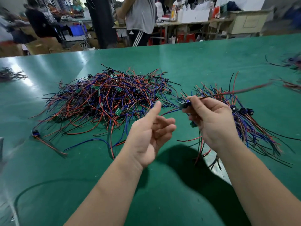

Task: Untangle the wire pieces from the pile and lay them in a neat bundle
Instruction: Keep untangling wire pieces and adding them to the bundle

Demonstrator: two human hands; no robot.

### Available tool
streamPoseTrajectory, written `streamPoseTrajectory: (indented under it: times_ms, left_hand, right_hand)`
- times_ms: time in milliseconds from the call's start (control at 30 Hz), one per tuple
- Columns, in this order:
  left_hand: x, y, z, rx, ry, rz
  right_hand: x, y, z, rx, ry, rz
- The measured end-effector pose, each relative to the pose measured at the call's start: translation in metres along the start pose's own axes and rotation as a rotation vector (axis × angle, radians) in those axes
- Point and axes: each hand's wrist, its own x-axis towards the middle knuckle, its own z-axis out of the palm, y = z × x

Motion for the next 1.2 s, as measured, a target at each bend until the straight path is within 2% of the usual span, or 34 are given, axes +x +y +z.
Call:
streamPoseTrajectory:
  times_ms: [100,200,267,333,400,467,567,667,900,1000,1067,1133,1200]
  left_hand:
    - [-0.003,0.015,-0.007,-0.28,-0.128,-0.065]
    - [0.001,0.018,-0.011,-0.308,-0.062,0.075]
    - [0.007,0.01,-0.01,-0.047,0.043,0.276]
    - [0.009,-0.004,-0.01,0.382,0.113,0.547]
    - [0.01,-0.017,-0.012,0.801,0.096,0.774]
    - [0.011,-0.024,-0.013,1.044,0.087,0.899]
    - [0.013,-0.023,-0.016,1.053,0.126,0.873]
    - [0.013,-0.024,-0.017,1.111,0.131,0.856]
    - [0.015,-0.026,-0.017,1.119,0.051,0.761]
    - [0.015,-0.03,-0.016,1.136,0.034,0.744]
    - [0.016,-0.031,-0.018,1.12,0.082,0.737]
    - [0.019,-0.028,-0.021,1.062,0.169,0.729]
    - [0.023,-0.025,-0.024,0.983,0.269,0.721]
  right_hand:
    - [0.007,-0.006,-0.008,0.054,0.114,0.093]
    - [0.008,-0.006,-0.011,-0.054,0.111,0.142]
    - [0.004,-0.002,-0.007,-0.107,0.042,0.185]
    - [0.0,0.004,-0.001,-0.145,-0.027,0.199]
    - [-0.004,0.01,0.005,-0.179,-0.068,0.189]
    - [-0.006,0.015,0.007,-0.213,-0.075,0.186]
    - [-0.005,0.019,0.006,-0.239,-0.082,0.175]
    - [-0.001,0.017,0.0,-0.371,-0.079,0.138]
    - [0.023,-0.007,-0.048,-0.176,0.325,0.082]
    - [0.022,-0.002,-0.048,-0.207,0.349,0.046]
    - [0.023,0.001,-0.044,-0.205,0.357,0.053]
    - [0.023,0.002,-0.038,-0.181,0.35,0.135]
    - [0.02,0.003,-0.032,-0.226,0.265,0.238]
